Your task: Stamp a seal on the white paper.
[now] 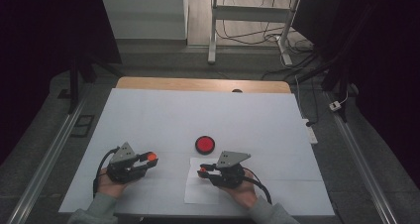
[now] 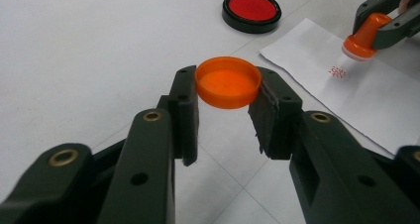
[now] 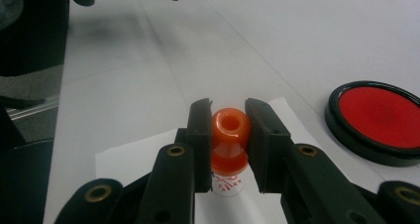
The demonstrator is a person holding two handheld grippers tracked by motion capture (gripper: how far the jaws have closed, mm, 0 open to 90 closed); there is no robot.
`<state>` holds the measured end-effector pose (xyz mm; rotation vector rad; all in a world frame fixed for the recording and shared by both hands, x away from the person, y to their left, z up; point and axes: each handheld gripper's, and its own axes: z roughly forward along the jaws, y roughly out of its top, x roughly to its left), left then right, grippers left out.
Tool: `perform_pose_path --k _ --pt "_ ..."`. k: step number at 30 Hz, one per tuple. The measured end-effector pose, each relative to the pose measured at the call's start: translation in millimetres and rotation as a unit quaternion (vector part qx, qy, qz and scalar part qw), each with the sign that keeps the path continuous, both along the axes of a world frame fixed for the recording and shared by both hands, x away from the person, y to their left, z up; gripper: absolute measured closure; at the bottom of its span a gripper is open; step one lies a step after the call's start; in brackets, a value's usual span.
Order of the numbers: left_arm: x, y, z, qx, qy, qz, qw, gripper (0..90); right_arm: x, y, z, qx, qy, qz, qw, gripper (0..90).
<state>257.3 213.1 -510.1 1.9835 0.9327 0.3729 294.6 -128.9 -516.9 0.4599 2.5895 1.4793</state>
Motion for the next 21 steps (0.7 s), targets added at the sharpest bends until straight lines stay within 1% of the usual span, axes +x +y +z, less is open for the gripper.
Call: perform_pose_path --k 3,8,12,21 --pt "0.3 -0.6 -0.8 0.007 0.001 -0.001 1.0000 64.2 0.2 -0.5 0.4 0.005 0.003 -0.001 1.0000 72.2" --pt "0.3 -0.4 -1.0 0.008 0.001 -0.001 1.0000 64.2 2.3 -4.5 4.5 0.021 0.005 -0.010 0.9997 72.2" --pt "0.4 -1.0 -1.3 0.009 0.001 -0.001 1.0000 64.2 4.2 -7.9 8.4 0.028 0.000 -0.014 0.9995 72.2" --pt "0.3 -2.5 -1.9 0.015 0.001 -0.001 0.9999 64.1 9.8 -16.6 17.1 0.050 0.000 -0.031 0.9983 72.2"
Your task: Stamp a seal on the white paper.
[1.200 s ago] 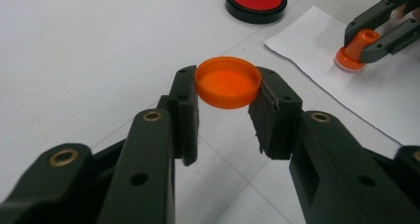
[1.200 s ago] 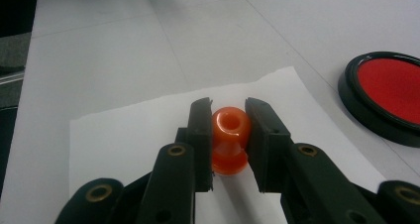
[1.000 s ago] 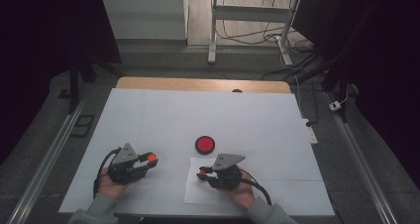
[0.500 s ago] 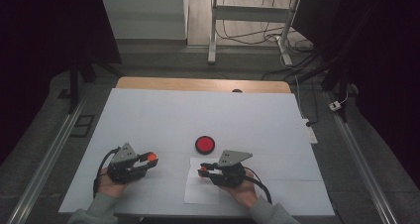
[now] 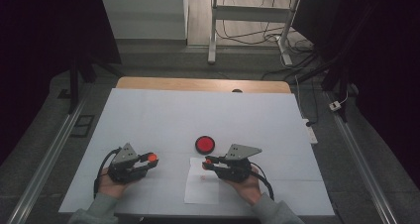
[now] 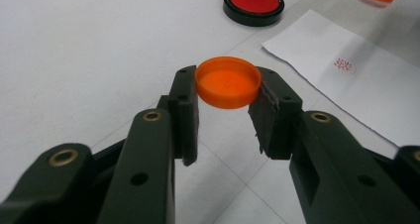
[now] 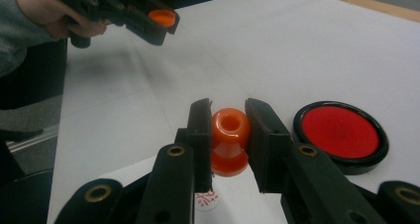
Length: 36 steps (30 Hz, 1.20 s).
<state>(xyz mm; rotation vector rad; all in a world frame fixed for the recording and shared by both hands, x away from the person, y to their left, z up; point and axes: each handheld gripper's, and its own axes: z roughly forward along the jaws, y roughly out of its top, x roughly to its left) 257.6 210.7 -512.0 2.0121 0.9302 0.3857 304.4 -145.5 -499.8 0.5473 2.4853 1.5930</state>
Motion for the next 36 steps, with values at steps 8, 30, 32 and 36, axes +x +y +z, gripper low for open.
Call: perform_pose_path --k 8,30,32,36 --pt "0.2 -0.2 -0.5 0.001 0.001 0.000 1.0000 64.1 4.9 -7.4 7.3 0.017 -0.005 -0.018 0.9997 72.1" --pt "0.9 -2.0 -2.0 0.006 0.002 -0.004 1.0000 64.1 11.9 -30.4 31.8 0.060 -0.018 -0.049 0.9968 71.9" --pt "0.9 -2.1 -2.0 0.006 0.002 -0.004 1.0000 64.1 12.5 -31.8 33.6 0.064 -0.017 -0.051 0.9965 71.9" --pt "1.0 -1.9 -1.8 0.005 0.001 -0.004 1.0000 64.1 13.1 -34.4 36.8 0.068 -0.019 -0.054 0.9960 71.9"
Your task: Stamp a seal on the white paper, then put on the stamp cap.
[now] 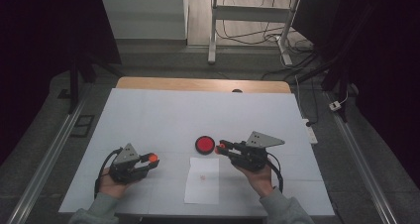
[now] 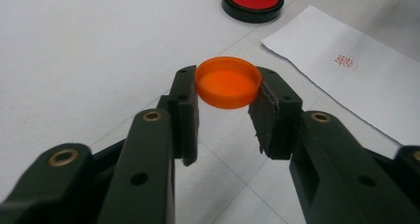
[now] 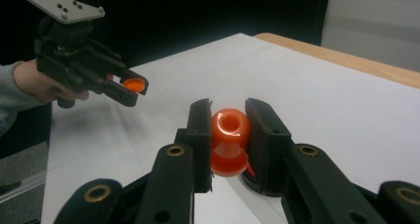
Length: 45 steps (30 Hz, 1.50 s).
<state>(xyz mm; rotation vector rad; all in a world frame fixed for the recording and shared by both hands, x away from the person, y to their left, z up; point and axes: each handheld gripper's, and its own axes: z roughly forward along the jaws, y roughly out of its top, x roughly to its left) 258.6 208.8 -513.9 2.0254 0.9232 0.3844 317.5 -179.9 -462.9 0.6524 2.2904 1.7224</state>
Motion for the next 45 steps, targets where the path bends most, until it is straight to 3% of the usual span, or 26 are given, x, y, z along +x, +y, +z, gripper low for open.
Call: perform_pose_path --k 14,32,45 --pt "-0.1 -2.4 1.8 -0.001 -0.004 -0.001 1.0000 64.2 1.2 -5.9 7.4 0.010 -0.006 -0.004 0.9999 71.9" --pt "7.0 -25.4 9.7 0.004 -0.014 -0.039 0.9991 64.1 2.7 -7.2 7.0 0.012 -0.003 -0.005 0.9999 71.9" --pt "10.6 -45.2 17.0 0.011 -0.022 -0.072 0.9971 64.1 1.9 -6.2 6.8 0.014 0.000 -0.005 0.9999 71.8"
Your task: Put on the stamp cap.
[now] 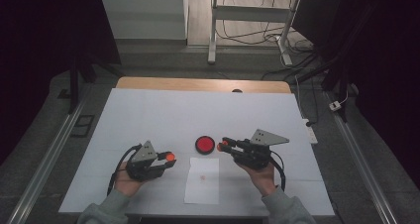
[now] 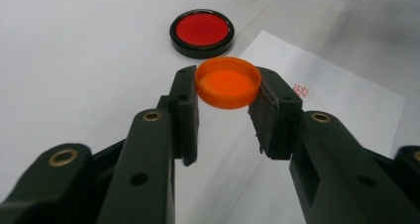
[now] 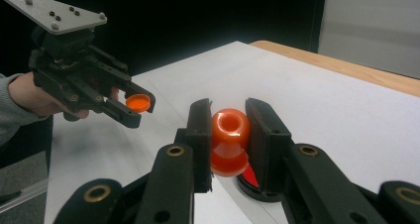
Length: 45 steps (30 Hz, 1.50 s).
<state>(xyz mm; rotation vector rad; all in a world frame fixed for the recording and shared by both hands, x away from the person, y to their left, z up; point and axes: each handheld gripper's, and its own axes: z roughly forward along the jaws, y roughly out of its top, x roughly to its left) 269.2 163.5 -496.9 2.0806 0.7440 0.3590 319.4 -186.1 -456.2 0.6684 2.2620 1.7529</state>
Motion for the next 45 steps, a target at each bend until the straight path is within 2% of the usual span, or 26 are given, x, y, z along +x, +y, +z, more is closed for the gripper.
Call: perform_pose_path --k 12,22,27,34,38,45 --pt "8.4 -18.5 4.2 0.019 -0.005 -0.017 0.9997 64.1 0.7 -1.5 0.6 -0.001 -0.002 -0.001 1.0000 71.7" --pt "18.5 -37.9 14.3 0.010 -0.009 -0.033 0.9994 64.1 0.8 -1.2 0.9 -0.001 -0.003 -0.002 1.0000 71.7" --pt "22.1 -49.4 13.6 0.009 -0.007 -0.042 0.9990 64.1 0.9 -1.7 1.4 0.001 -0.004 -0.003 1.0000 71.7" --pt "27.6 -64.4 10.6 -0.009 -0.001 -0.048 0.9988 64.1 0.9 -1.5 1.4 0.002 -0.004 -0.002 1.0000 71.6" --pt "26.6 -71.3 7.0 0.001 -0.002 -0.055 0.9985 64.1 0.8 -1.5 1.5 0.001 -0.005 -0.003 1.0000 71.6" --pt "27.3 -77.4 3.3 0.000 0.001 -0.060 0.9982 64.1 0.0 1.3 0.5 -0.002 -0.003 0.003 1.0000 71.6"
